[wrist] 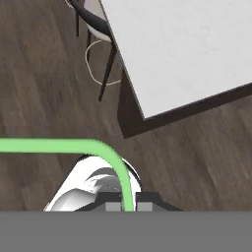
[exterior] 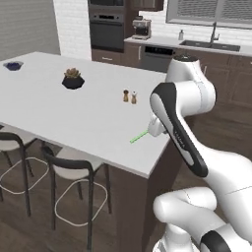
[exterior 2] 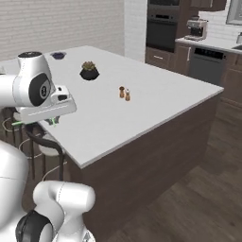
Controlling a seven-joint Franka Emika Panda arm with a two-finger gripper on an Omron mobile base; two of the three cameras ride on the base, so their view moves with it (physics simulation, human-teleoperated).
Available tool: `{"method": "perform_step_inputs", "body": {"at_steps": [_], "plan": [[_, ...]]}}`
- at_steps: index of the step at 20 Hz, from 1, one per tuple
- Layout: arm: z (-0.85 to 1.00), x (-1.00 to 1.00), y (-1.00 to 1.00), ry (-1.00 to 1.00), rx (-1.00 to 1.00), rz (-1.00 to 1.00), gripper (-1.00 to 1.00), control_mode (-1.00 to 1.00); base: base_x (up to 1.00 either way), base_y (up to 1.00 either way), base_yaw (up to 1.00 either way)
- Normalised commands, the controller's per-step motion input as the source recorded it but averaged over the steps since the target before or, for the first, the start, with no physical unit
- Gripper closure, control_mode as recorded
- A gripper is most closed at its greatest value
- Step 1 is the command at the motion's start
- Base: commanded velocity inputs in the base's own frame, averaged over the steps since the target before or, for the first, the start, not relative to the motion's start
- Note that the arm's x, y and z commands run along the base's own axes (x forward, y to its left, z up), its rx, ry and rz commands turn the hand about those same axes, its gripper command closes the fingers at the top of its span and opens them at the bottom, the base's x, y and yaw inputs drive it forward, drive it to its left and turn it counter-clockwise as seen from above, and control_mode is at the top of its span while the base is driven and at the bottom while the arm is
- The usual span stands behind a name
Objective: Take a straw from the drawer in front and place it inside the glass cup on the dining counter.
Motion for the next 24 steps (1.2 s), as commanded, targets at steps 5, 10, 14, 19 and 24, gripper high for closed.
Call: {"method": "perform_step_inputs", "body": {"at_steps": [5, 10, 14, 19, 24], "plan": [[0.0, 0.0, 0.0, 0.0, 0.0, 0.0, 1.0, 1.0, 0.0, 1.0, -0.12], [0.0, 0.0, 0.0, 0.0, 0.0, 0.0, 1.0, 1.0, 0.17, 1.0, -0.16], [0.0, 0.0, 0.0, 0.0, 0.0, 0.0, 1.0, 1.0, 0.15, 1.0, -0.16], [0.0, 0.0, 0.0, 0.0, 0.0, 0.0, 1.0, 1.0, 0.12, 1.0, -0.15], [0.0, 0.0, 0.0, 0.0, 0.0, 0.0, 1.0, 1.0, 0.15, 1.0, -0.14]]}}
